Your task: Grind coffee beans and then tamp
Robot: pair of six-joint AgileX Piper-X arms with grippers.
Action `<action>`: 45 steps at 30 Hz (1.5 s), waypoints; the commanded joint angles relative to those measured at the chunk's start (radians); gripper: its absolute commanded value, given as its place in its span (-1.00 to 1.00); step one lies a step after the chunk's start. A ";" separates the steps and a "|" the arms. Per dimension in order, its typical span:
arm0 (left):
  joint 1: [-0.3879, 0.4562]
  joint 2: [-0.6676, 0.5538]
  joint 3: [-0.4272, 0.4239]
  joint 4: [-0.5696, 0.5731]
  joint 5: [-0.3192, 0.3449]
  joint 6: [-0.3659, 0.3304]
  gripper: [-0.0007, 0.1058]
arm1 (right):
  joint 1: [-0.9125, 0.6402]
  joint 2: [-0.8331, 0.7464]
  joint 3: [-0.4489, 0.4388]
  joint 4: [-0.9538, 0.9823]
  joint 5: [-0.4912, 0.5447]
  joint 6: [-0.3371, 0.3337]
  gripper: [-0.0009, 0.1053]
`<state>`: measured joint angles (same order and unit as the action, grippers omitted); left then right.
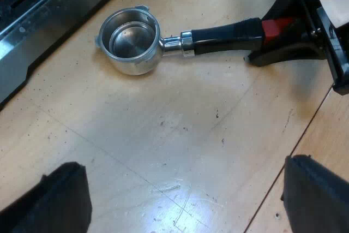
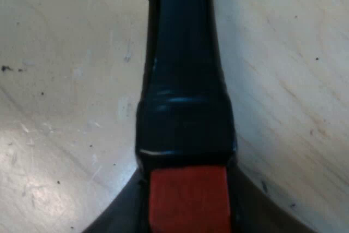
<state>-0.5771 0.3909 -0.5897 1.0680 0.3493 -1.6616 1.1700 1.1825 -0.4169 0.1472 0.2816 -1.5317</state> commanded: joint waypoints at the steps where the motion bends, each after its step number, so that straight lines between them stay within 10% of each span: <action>1: -0.005 0.002 -0.008 -0.011 0.006 0.007 0.41 | -0.004 0.005 -0.025 0.044 -0.036 -0.005 -0.45; 7: -0.005 0.002 -0.008 -0.011 0.006 0.007 0.41 | -0.004 0.005 -0.077 0.201 -0.036 -0.005 0.06; 29: -0.005 0.002 -0.008 0.041 0.028 0.007 0.41 | -0.004 -0.213 -0.318 0.757 -0.053 -0.017 0.05; 38: -0.005 0.002 -0.008 0.041 0.025 0.007 0.41 | 0.000 -0.400 -0.351 0.585 -0.053 -0.041 0.05; 45: -0.005 0.002 -0.008 0.041 -0.003 -0.010 0.41 | 0.000 -0.402 -0.302 0.322 -0.061 -0.218 0.07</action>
<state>-0.5771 0.3909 -0.5897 1.1066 0.3532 -1.6650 1.1700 0.7819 -0.7309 0.5338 0.2269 -1.7071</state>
